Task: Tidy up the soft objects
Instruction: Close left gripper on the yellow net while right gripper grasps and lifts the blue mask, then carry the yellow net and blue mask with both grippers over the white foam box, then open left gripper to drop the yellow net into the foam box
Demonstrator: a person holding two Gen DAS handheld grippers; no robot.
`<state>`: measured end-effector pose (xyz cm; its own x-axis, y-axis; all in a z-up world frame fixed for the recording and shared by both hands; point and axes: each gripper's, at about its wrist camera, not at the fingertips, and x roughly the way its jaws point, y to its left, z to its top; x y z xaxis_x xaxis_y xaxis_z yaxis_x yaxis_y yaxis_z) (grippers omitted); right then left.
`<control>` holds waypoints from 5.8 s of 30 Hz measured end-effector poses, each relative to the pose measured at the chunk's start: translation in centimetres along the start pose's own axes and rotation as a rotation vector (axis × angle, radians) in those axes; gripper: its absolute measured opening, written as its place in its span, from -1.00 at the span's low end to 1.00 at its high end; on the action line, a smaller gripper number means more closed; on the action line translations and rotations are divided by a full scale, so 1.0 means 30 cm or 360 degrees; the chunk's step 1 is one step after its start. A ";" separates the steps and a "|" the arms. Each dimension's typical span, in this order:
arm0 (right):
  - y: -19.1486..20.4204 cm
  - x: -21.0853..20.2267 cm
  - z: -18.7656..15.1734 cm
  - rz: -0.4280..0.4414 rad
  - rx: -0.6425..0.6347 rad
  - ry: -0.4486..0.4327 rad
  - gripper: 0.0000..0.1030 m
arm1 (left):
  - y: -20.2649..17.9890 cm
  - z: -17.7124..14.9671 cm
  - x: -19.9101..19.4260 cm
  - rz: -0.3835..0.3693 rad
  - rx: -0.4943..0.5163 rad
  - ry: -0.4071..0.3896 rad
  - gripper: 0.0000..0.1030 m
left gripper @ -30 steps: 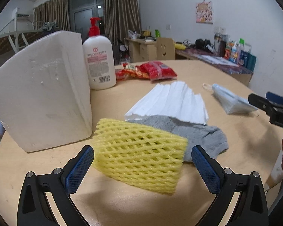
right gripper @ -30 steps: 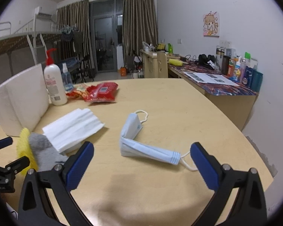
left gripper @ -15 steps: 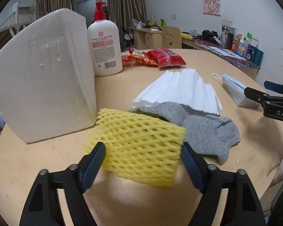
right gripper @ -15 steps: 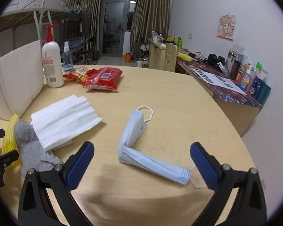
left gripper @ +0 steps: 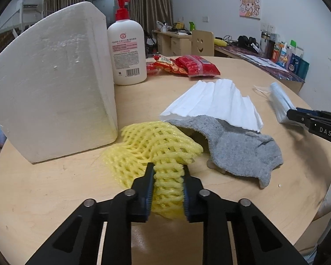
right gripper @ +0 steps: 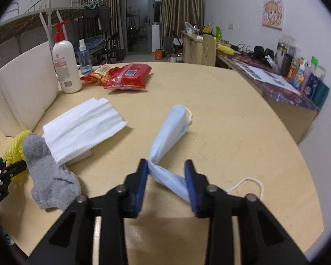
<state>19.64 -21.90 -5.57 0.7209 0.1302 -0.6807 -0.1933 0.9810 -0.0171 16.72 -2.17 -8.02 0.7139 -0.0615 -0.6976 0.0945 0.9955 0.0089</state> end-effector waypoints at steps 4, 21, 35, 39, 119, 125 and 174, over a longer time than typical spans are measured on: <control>-0.023 -0.013 -0.004 0.0056 0.0093 -0.0033 -0.77 | 0.001 -0.002 -0.021 -0.0017 0.0010 -0.0042 -0.65; -0.012 -0.178 0.006 0.0114 0.0174 -0.0298 -0.80 | 0.007 0.033 -0.181 -0.0033 0.0038 -0.0289 -0.68; 0.036 -0.394 0.011 0.0141 0.0163 -0.0548 -0.80 | 0.020 0.062 -0.379 -0.0003 0.0022 -0.0520 -0.68; 0.043 -0.432 -0.004 0.0149 0.0177 -0.0585 -0.80 | 0.027 0.059 -0.418 -0.0003 0.0015 -0.0553 -0.68; 0.726 -0.393 0.454 0.0870 -0.0449 -0.0648 -0.80 | 0.462 0.343 -0.648 0.0271 -0.0148 -0.0639 -0.68; 0.766 -0.370 0.475 0.0874 -0.0493 -0.0602 -0.80 | 0.476 0.397 -0.612 0.0222 -0.0145 -0.0573 -0.68; 0.839 -0.217 0.604 0.0835 -0.0520 -0.0457 -0.80 | 0.580 0.549 -0.257 0.0211 -0.0149 -0.0309 0.93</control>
<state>22.15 4.56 11.70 0.6160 0.6544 -0.4386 -0.7244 0.6893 0.0111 24.28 14.45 9.31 0.8365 0.0663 -0.5439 -0.0671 0.9976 0.0185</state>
